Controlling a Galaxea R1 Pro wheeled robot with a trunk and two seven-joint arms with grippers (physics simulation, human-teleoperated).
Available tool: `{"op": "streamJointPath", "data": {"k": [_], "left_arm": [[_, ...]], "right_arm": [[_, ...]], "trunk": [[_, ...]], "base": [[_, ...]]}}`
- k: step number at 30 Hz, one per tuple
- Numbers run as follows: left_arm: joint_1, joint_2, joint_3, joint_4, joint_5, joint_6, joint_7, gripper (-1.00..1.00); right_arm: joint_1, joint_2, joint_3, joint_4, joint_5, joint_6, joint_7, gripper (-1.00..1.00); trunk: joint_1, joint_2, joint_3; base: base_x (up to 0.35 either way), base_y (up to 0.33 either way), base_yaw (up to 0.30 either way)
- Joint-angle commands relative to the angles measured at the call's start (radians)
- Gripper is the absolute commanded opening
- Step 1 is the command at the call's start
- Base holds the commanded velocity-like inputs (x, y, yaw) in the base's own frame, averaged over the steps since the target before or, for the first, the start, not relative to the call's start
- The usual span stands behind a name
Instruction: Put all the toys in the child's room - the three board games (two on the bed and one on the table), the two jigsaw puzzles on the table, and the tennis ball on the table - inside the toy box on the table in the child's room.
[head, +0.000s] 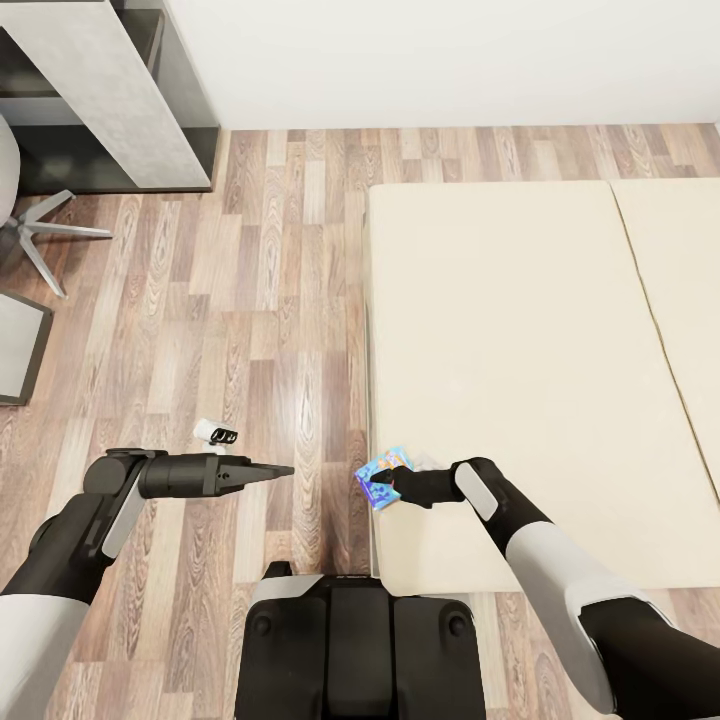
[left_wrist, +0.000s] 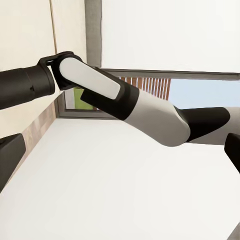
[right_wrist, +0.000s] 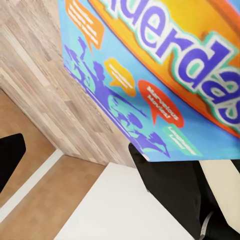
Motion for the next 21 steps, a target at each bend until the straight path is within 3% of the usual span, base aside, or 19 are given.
{"op": "streamJointPath", "data": {"k": [1,21], "left_arm": [[0.0,0.001,-0.002,0.0,0.001,0.011,-0.004,1.0],[0.0,0.001,-0.002,0.0,-0.001,0.011,-0.004,1.0]], "right_arm": [[-0.001,0.0,0.001,0.0,0.006,0.002,0.005,1.0],[0.001,-0.006,-0.003,-0.001,0.001,0.009,0.004,1.0]], "trunk": [[0.001,-0.002,-0.001],[0.001,-0.002,-0.001]], "base": [[0.0,0.0,0.0],[0.0,0.0,0.0]]}}
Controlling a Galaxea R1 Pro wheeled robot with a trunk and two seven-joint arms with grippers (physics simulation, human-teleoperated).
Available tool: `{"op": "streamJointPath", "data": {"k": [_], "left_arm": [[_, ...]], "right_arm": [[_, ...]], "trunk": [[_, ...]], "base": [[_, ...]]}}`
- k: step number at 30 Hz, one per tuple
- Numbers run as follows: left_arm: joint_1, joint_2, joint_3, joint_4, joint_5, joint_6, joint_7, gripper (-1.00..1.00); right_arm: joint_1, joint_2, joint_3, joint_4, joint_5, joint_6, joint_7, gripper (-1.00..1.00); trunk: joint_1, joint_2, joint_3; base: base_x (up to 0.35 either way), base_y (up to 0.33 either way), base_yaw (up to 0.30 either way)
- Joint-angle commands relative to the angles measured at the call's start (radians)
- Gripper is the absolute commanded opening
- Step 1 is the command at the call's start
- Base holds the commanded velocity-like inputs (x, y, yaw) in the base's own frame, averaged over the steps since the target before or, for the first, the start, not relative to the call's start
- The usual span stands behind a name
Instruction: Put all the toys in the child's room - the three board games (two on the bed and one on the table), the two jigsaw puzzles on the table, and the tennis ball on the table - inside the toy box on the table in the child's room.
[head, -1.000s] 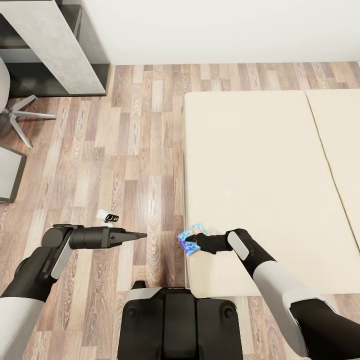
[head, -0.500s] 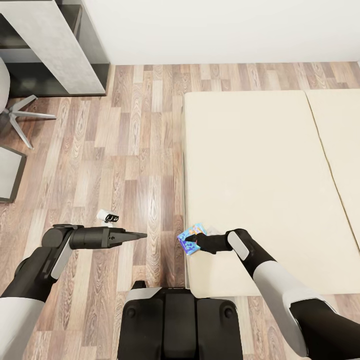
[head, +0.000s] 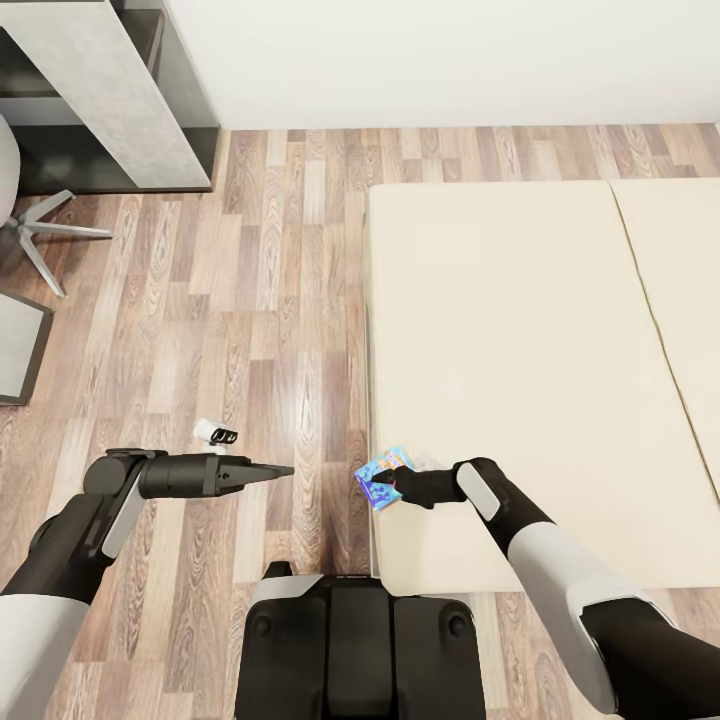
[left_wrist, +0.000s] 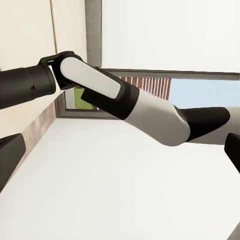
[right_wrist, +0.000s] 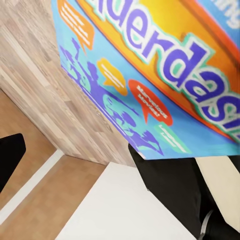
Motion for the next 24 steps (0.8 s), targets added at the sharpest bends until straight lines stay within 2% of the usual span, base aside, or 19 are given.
{"op": "streamJointPath", "data": {"k": [1,11,24], "left_arm": [[-0.001,0.001,-0.002,0.0,0.001,0.011,-0.004,1.0],[0.0,0.001,-0.002,0.0,0.001,0.011,-0.004,1.0],[0.0,0.001,-0.002,0.0,0.001,0.011,-0.004,1.0]], "right_arm": [[0.0,0.0,0.001,0.0,0.006,0.002,0.006,1.0],[0.001,-0.001,-0.002,0.0,0.005,0.002,0.005,1.0],[0.0,-0.002,-0.002,0.001,0.004,0.002,0.018,1.0]], "trunk": [[0.001,-0.002,-0.001],[0.001,-0.002,0.0],[0.001,-0.002,0.017]], "base": [[0.0,0.0,0.0],[0.0,0.0,-0.007],[0.0,0.0,-0.071]]}}
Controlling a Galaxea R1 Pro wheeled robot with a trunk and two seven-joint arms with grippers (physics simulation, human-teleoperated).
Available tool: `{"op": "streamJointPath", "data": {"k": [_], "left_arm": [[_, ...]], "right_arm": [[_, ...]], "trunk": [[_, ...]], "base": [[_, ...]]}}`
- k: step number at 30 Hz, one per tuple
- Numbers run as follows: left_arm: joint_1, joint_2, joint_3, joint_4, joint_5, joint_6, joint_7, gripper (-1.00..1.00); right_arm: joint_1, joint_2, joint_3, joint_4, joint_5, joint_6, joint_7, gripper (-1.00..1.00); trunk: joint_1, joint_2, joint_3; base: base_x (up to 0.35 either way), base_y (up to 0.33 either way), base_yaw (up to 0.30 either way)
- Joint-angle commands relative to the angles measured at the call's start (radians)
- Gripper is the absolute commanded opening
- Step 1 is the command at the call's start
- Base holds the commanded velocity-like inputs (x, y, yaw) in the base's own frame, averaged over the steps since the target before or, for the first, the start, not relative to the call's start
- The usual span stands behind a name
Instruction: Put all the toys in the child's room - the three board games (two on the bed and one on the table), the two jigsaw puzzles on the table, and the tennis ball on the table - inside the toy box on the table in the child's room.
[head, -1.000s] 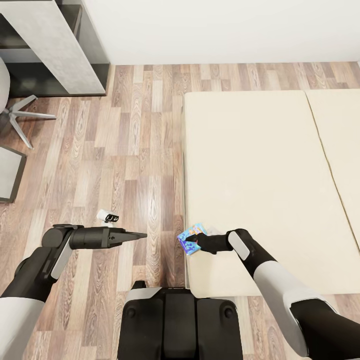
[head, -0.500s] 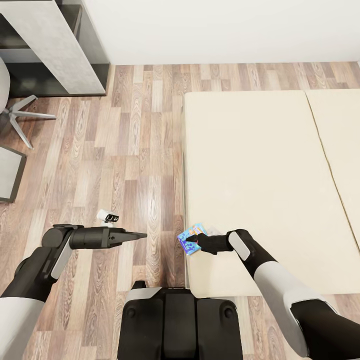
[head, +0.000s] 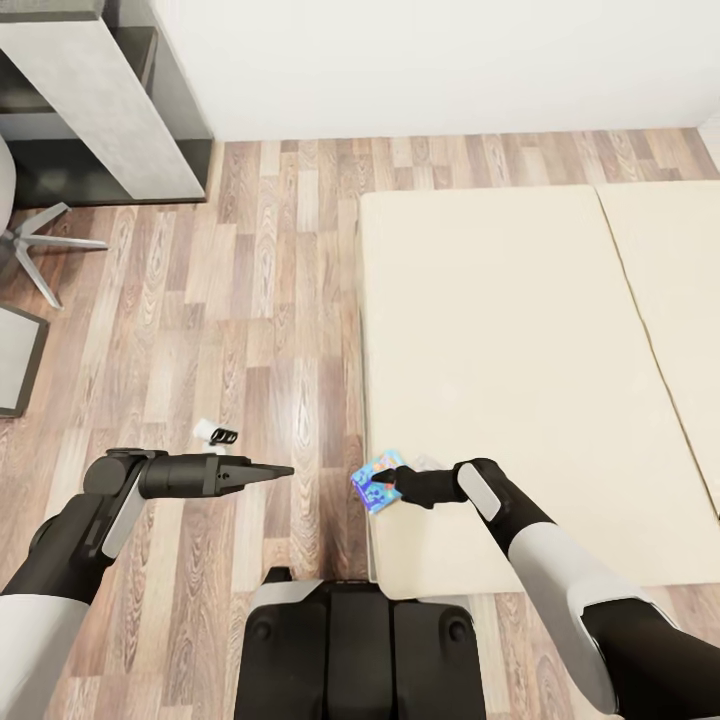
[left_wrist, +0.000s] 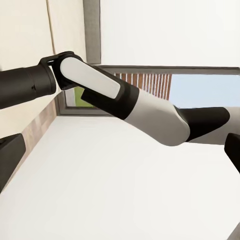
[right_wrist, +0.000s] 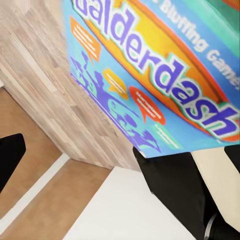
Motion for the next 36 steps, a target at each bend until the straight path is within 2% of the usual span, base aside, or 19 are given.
{"op": "streamJointPath", "data": {"k": [1,11,25,36], "left_arm": [[0.0,0.001,-0.002,0.0,0.001,0.011,-0.004,1.0],[0.0,0.001,-0.002,0.0,0.001,0.011,-0.004,1.0],[0.0,0.0,-0.002,0.0,0.001,0.011,-0.004,1.0],[0.0,0.0,-0.002,0.0,0.001,0.011,-0.004,1.0]], "right_arm": [[0.0,0.0,0.002,0.0,0.007,0.002,0.014,1.0],[0.001,-0.006,0.002,0.001,0.008,0.003,0.049,1.0],[0.007,-0.005,0.007,-0.002,0.007,0.013,0.055,1.0],[0.024,0.0,0.008,-0.014,0.011,0.012,0.056,1.0]], "trunk": [[0.001,-0.001,0.001],[0.001,-0.001,0.016],[0.001,-0.001,0.038],[0.001,-0.001,0.055]], "base": [[0.0,0.0,-0.071],[0.0,0.0,-0.069],[0.0,0.0,-0.061],[0.0,0.0,0.036]]}}
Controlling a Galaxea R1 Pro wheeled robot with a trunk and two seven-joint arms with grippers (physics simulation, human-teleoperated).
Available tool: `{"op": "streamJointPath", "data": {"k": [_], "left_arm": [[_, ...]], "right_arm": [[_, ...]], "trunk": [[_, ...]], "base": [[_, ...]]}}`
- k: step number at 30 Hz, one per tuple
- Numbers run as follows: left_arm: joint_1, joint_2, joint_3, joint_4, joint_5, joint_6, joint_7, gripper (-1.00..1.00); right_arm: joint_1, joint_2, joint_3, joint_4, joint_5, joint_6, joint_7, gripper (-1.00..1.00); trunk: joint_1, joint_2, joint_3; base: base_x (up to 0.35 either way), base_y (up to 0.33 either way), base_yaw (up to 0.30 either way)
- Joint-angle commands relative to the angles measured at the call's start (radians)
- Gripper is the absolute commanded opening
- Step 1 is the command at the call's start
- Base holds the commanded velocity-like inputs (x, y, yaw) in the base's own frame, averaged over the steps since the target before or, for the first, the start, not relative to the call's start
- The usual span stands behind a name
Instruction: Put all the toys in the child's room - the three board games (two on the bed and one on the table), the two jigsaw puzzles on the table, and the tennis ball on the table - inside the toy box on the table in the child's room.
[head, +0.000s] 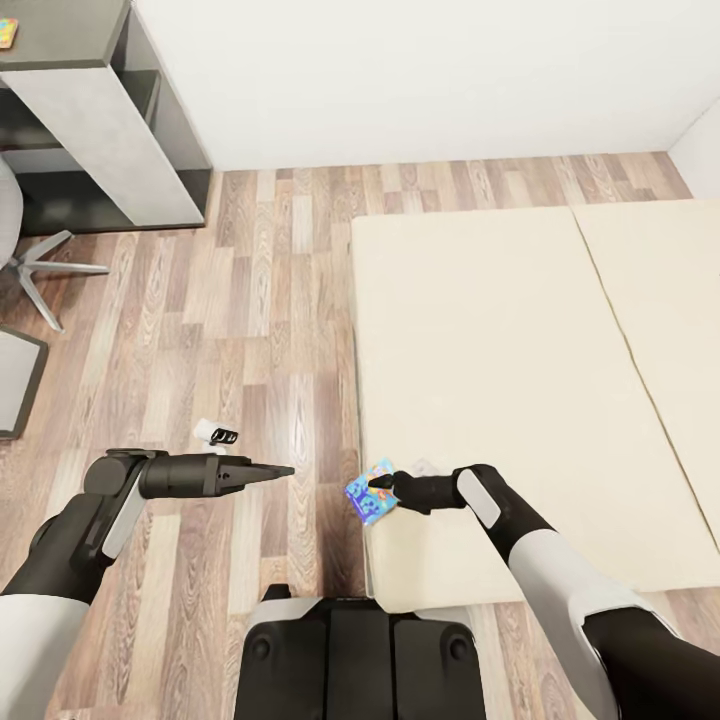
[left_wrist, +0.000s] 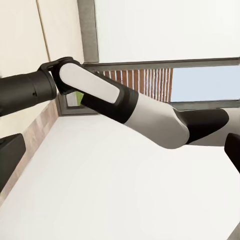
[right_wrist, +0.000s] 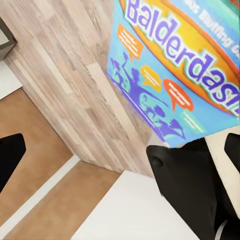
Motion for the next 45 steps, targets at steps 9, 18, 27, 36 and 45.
{"op": "streamJointPath", "data": {"k": [9,18,27,36,45], "left_arm": [[-0.001,0.0,-0.002,0.0,0.001,0.011,-0.004,1.0],[-0.001,0.0,-0.002,0.0,0.001,0.011,-0.004,1.0],[-0.001,0.0,-0.002,0.0,0.0,0.011,-0.004,1.0],[-0.001,0.0,-0.002,0.0,0.0,0.011,-0.004,1.0],[-0.001,-0.001,-0.003,0.0,-0.001,0.011,-0.004,1.0]], "right_arm": [[0.002,-0.001,0.001,-0.029,0.003,0.002,0.004,1.0],[0.015,-0.004,0.0,-0.035,0.003,0.001,0.005,1.0],[0.016,-0.007,-0.004,-0.035,0.002,0.0,0.004,1.0],[0.018,-0.007,-0.005,-0.034,0.002,-0.002,0.005,1.0],[0.021,-0.006,-0.004,-0.034,0.002,-0.006,0.005,1.0]], "trunk": [[0.001,-0.001,0.008],[0.001,-0.001,0.009],[0.001,-0.001,0.009],[0.001,-0.001,0.009],[0.001,-0.001,0.009]], "base": [[0.0,0.0,0.125],[0.0,0.0,0.016],[0.0,0.0,0.001],[0.0,0.0,0.0],[0.0,0.0,0.0]]}}
